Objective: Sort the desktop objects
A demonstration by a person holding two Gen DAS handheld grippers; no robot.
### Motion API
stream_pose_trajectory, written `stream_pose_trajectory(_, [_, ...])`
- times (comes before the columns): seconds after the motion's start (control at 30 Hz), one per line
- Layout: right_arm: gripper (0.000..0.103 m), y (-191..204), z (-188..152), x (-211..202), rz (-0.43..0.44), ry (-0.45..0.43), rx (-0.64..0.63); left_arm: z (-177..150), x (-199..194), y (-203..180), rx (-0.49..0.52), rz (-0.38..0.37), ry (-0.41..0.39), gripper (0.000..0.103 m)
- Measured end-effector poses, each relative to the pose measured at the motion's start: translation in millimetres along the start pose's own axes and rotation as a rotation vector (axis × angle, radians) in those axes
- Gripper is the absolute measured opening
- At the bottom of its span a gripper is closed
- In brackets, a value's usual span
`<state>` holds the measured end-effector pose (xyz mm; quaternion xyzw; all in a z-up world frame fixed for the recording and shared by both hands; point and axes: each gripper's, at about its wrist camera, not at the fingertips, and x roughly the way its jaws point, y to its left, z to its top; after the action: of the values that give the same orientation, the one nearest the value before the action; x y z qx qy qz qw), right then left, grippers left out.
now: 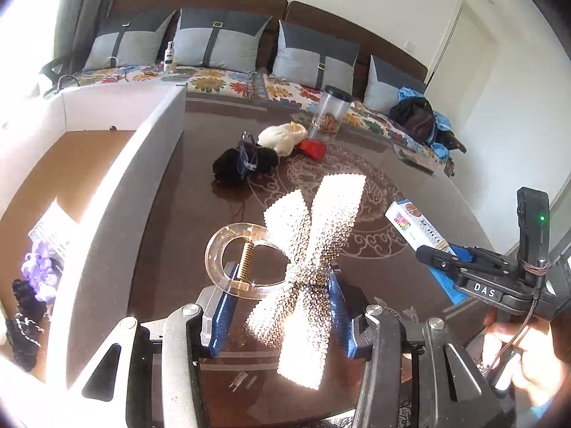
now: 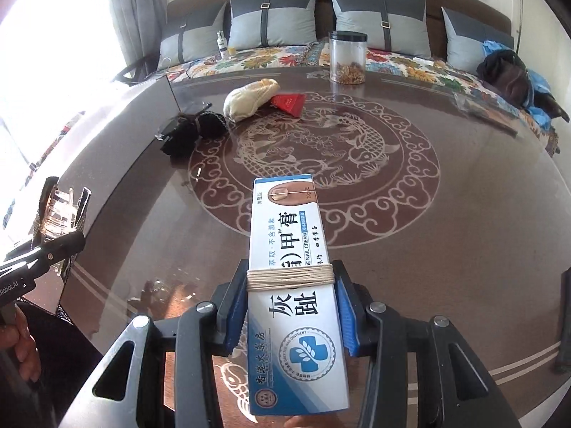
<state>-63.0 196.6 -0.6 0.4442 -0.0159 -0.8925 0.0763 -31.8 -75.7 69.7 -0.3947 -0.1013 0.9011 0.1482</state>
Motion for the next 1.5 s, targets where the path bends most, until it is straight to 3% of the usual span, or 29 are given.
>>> stream_pose_trajectory(0.13, [0.044,66,43,-31,0.099,-0.074,-0.090,28,-51,53,-0.060,0.066,-0.062,0.048])
stream_pose_trajectory(0.2, [0.044,110,63,-39,0.173,-0.100,-0.139,37,-66,92,-0.084,0.162,-0.075,0.048])
stream_pose_trajectory(0.33, [0.044,210,84,-43,0.340,-0.106,-0.236,40,-75,178,-0.183,0.310,-0.024,0.048])
stream_pose_trajectory(0.43, [0.044,284,82,-37,0.448,-0.087,-0.319,31,-67,224,-0.217,0.395,0.048,0.047])
stream_pose_trajectory(0.53, [0.044,343,69,-20,0.494,-0.050,-0.392,19,-52,250,-0.258,0.454,0.143,0.049])
stream_pose_trajectory(0.63, [0.048,379,53,11,0.514,0.056,-0.420,5,-44,259,-0.283,0.518,0.196,0.068])
stream_pose_trajectory(0.7, [0.061,385,43,25,0.493,0.110,-0.422,-3,-52,257,-0.287,0.515,0.161,0.073])
stream_pose_trajectory(0.77, [0.064,379,37,21,0.491,0.090,-0.408,-5,-60,250,-0.289,0.510,0.131,0.073])
stream_pose_trajectory(0.83, [0.076,358,37,10,0.503,0.040,-0.384,-4,-65,235,-0.281,0.497,0.102,0.073])
stream_pose_trajectory(0.9, [0.089,329,42,-5,0.473,-0.040,-0.361,2,-67,213,-0.251,0.475,0.072,0.073])
stream_pose_trajectory(1.03, [0.099,250,47,-15,0.377,-0.151,-0.279,14,-65,146,-0.157,0.389,0.013,0.074])
stream_pose_trajectory(1.17, [0.101,150,31,9,0.187,-0.142,-0.200,12,-49,64,-0.056,0.253,-0.020,0.096])
stream_pose_trajectory(1.2, [0.100,126,23,18,0.129,-0.119,-0.189,8,-40,43,-0.029,0.222,-0.016,0.101])
stream_pose_trajectory(1.3, [0.100,57,0,43,-0.018,-0.054,-0.131,-10,10,-6,0.051,0.176,0.056,0.102])
stream_pose_trajectory(1.4, [0.100,2,-19,57,-0.101,-0.009,-0.043,-28,76,-29,0.091,0.204,0.143,0.102])
stream_pose_trajectory(1.5, [0.100,-28,-24,63,-0.136,0.015,0.015,-31,129,-35,0.107,0.227,0.170,0.102])
